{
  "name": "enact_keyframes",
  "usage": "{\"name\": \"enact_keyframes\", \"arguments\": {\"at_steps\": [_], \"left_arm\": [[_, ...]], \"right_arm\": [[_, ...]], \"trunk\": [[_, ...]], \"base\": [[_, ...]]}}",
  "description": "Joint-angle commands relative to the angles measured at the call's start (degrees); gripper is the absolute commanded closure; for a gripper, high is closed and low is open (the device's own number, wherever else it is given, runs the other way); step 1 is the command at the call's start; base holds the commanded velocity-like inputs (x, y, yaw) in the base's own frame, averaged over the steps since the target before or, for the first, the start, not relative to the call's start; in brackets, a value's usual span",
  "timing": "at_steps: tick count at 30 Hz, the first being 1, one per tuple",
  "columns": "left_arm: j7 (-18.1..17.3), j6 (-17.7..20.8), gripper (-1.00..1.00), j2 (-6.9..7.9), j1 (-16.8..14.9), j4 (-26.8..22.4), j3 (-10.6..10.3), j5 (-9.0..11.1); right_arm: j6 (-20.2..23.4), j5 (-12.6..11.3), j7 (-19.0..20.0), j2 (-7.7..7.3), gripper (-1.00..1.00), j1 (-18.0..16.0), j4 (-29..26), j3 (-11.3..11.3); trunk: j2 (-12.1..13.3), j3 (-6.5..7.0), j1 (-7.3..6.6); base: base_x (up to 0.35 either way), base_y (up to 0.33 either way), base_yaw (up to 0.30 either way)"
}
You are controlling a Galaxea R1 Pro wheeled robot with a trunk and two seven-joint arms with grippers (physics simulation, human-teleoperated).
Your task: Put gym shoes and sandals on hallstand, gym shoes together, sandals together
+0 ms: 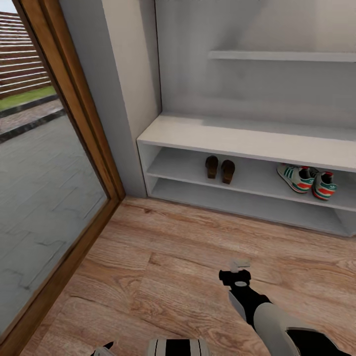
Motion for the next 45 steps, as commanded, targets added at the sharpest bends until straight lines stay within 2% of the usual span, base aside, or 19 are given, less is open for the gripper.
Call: {"name": "enact_keyframes", "arguments": {"at_steps": [1, 2, 3, 7, 10, 12, 15, 18, 28, 40, 45], "left_arm": [[0.0, -0.2, -1.00, 0.11, 0.0, 0.1, -0.4, 0.6], [0.0, -0.2, -1.00, 0.13, 0.0, 0.1, -0.4, 0.6], [0.0, -0.2, -1.00, 0.20, 0.0, 0.1, -0.5, 0.6], [0.0, -0.2, -1.00, 0.24, 0.0, 0.1, -0.4, 0.6], [1.0, -0.2, -1.00, 0.21, 0.0, 0.1, 0.5, 0.5], [1.4, -0.2, -1.00, 0.23, 0.0, 0.1, 0.9, 0.6], [1.8, -0.2, -1.00, 0.28, 0.0, 0.1, 1.3, 0.6], [1.9, -0.2, -1.00, 0.30, 0.0, 0.1, 1.4, 0.6], [2.0, -0.2, -1.00, 0.38, 0.1, 0.1, 1.5, 0.6], [2.0, -0.2, -1.00, 0.40, 0.1, 0.2, 1.5, 0.6], [2.0, -0.2, -1.00, 0.40, 0.2, 0.3, 1.6, 0.7]], "right_arm": [[-0.6, 0.5, -0.1, -0.27, -1.00, 0.0, 0.6, -0.5], [-1.0, 0.5, -0.2, -0.59, -1.00, 0.0, 1.0, -0.5], [-3.8, 0.4, -0.2, -2.82, -1.00, 1.3, 2.9, -0.4], [-6.1, 0.5, -0.2, -3.23, -1.00, 2.2, 3.2, -0.4], [-8.1, 0.7, -0.4, -4.55, -1.00, 4.4, 3.4, -0.4], [-8.3, 0.7, -0.4, -5.13, -1.00, 4.8, 3.4, -0.3], [-8.5, 0.8, -0.4, -6.76, -1.00, 5.9, 3.5, -0.3], [-8.6, 0.6, -0.3, -7.36, -1.00, 7.2, 3.4, -0.3], [-9.2, 0.5, -0.3, -7.72, -1.00, 9.6, 3.5, -0.4], [-17.7, 0.5, -0.3, -7.73, -1.00, 14.4, 3.5, -0.3], [-19.5, 0.6, -0.3, -7.70, -1.00, 15.2, 3.5, -0.3]], "trunk": [[0.0, -0.04, -0.01], [0.0, -0.04, -0.01], [0.0, -0.04, -0.01], [0.0, -0.04, -0.01], [0.0, -0.04, -0.01], [0.0, 0.41, -0.06], [0.1, 1.07, -0.14], [0.1, 1.73, -0.22], [0.2, 3.95, -0.48], [5.1, 6.10, -3.12], [7.1, 7.00, -4.22]], "base": [[-0.009, 0.000, 0.000], [-0.007, 0.000, 0.000], [-0.001, 0.000, 0.000], [0.000, 0.000, 0.000], [0.000, 0.000, 0.000], [0.000, 0.000, 0.000], [0.000, 0.000, 0.000], [0.000, 0.000, 0.000], [0.000, 0.000, 0.000], [0.000, 0.000, 0.000], [0.000, 0.000, 0.000]]}}
